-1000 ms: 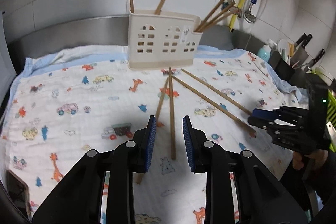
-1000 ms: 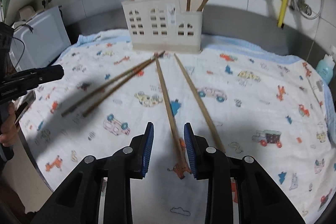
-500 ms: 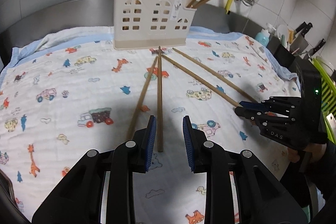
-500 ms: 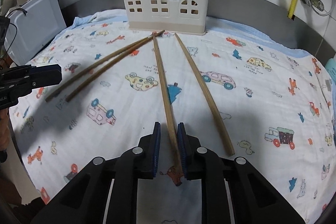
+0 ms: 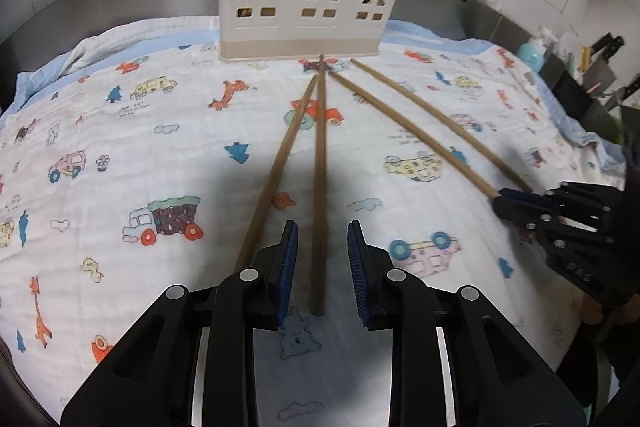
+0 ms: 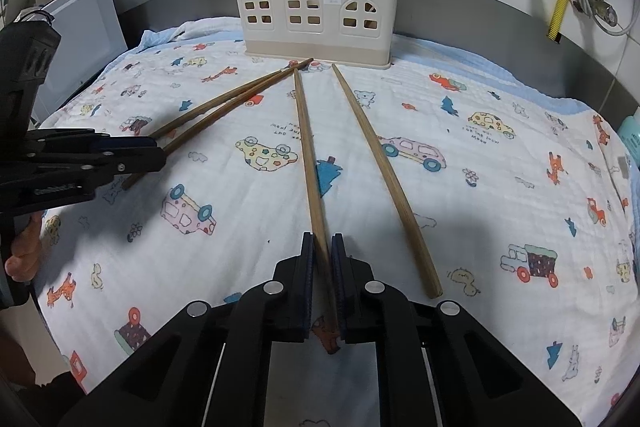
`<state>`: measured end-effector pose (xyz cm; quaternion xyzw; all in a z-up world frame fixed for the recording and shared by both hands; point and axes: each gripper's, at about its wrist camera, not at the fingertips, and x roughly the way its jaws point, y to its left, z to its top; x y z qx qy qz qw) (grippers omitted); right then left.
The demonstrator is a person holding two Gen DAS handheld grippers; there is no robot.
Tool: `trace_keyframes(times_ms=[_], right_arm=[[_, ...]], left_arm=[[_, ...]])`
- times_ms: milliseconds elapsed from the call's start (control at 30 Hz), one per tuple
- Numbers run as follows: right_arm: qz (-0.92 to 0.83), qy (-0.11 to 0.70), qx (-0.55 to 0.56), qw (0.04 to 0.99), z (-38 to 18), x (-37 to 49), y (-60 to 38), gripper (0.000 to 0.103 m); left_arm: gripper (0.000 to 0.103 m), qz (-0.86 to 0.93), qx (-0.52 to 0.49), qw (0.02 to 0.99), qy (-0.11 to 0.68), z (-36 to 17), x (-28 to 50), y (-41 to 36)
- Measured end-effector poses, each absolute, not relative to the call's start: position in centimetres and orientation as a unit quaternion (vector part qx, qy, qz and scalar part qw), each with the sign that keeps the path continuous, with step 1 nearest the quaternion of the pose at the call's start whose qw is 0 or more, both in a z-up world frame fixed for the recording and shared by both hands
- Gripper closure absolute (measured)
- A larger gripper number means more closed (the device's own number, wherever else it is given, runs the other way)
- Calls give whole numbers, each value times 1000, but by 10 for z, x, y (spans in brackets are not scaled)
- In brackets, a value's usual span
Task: Organize utensils
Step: 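Move both tools back to the loose chopsticks and close on one each, then lift the right tool's chopstick over the holder while the left tool carries its own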
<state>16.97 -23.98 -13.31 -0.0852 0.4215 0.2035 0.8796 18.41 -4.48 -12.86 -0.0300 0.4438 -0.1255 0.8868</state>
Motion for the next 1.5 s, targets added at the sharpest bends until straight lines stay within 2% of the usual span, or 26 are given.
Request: trace_keyframes(times_ms=[233,500,800,1167,1500], right_arm=[[203,421,-80,881,-134,171,-239,94],[203,421,-75,881,-133,171,-240,95],[201,397,-60,893,-108,161,-247,96],[211,341,-41,915,-50,151,-247,96],[227,307,-41,923,-8,151,-237,96]], left_arm=[[78,-110,-10,891,441,-129,188,-55],[97,-100,3,890,445,-126,190,-57],[97,-121,-31,896,425,-106,181,-44],[97,-152,-58,924,346,-46,160,-29],[97,-173,-50,934,308,-17,152,-26]])
